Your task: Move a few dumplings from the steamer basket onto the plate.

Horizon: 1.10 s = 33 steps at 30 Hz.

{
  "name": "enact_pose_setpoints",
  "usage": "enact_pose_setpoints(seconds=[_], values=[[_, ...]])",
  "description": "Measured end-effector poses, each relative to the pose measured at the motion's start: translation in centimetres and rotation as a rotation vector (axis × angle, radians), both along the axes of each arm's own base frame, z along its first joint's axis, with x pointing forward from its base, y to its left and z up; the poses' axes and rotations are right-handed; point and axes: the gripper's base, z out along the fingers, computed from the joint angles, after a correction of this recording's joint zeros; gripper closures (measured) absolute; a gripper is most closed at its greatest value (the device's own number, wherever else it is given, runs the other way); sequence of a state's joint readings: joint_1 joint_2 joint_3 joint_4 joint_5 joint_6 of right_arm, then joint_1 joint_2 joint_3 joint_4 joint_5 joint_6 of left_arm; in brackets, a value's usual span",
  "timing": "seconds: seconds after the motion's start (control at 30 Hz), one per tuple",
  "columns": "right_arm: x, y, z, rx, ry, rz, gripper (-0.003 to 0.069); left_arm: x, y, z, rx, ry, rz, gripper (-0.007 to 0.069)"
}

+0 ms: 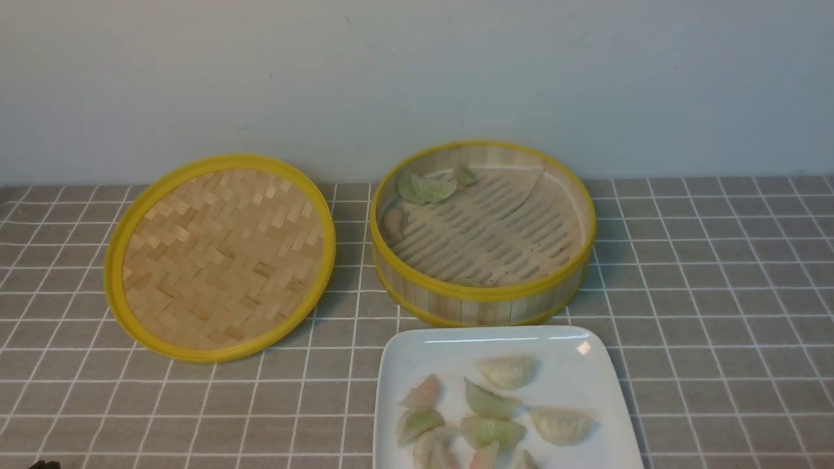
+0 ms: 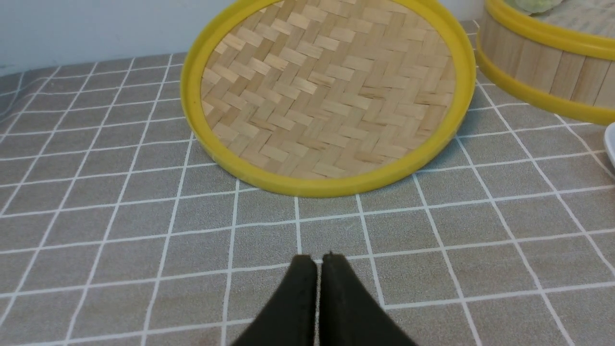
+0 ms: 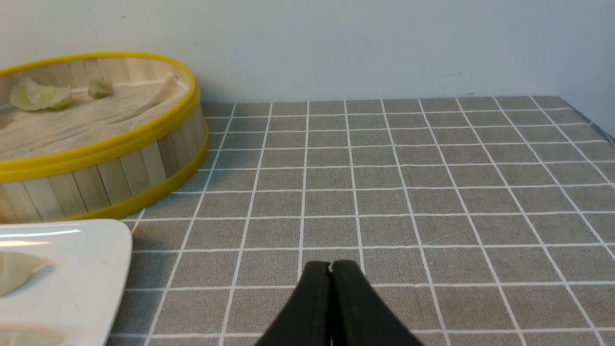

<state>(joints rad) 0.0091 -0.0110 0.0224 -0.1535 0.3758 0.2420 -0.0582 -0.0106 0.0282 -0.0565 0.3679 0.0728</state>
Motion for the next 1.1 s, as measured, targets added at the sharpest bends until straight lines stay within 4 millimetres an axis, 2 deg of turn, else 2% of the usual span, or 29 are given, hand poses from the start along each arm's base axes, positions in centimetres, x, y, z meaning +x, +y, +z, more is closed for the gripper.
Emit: enact_pose_setpoints(seconds=[1.1], values=[[0.00, 0.00, 0.00, 0.029, -0.001, -0.006, 0.0673, 0.00, 0.00, 0.00, 0.000, 0.000, 0.000, 0.0629]])
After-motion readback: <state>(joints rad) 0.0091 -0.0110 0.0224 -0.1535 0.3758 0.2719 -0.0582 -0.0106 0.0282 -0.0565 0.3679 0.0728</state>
